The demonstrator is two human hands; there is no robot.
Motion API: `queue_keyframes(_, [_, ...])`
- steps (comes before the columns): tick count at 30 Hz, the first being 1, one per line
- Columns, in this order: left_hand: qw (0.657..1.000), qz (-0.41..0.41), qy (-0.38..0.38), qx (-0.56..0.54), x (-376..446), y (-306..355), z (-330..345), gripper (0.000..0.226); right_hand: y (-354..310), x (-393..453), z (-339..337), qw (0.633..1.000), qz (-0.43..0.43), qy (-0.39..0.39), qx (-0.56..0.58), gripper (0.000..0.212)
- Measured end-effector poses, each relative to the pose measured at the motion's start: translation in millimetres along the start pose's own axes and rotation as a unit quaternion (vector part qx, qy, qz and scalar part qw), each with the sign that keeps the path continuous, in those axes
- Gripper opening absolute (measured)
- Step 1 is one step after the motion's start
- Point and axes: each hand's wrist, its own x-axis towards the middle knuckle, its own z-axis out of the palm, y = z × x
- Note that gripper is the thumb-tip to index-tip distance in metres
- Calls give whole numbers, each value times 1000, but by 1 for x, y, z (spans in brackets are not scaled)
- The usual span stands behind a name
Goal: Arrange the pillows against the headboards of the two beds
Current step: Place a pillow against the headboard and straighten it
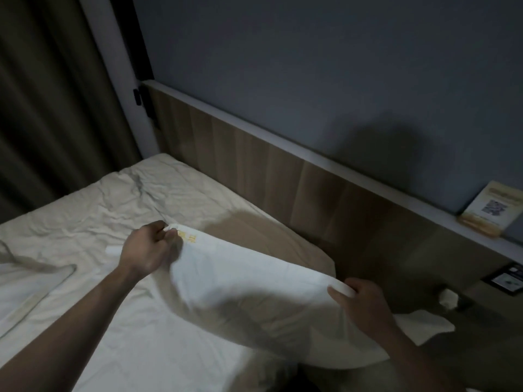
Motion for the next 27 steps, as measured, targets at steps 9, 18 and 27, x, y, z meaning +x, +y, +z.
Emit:
queue_keyframes(9, [998, 24, -33, 37, 123, 69, 46, 46, -6, 104, -23, 1000, 13, 28, 7, 52])
queue_keyframes(18, [987, 13, -108, 116, 234, 129, 129, 42, 34, 216, -32, 996, 84, -27, 9, 39])
queue_keyframes(27, [971, 39, -130, 195, 325, 193, 219, 31, 66, 303, -53, 990, 136, -33, -7, 17])
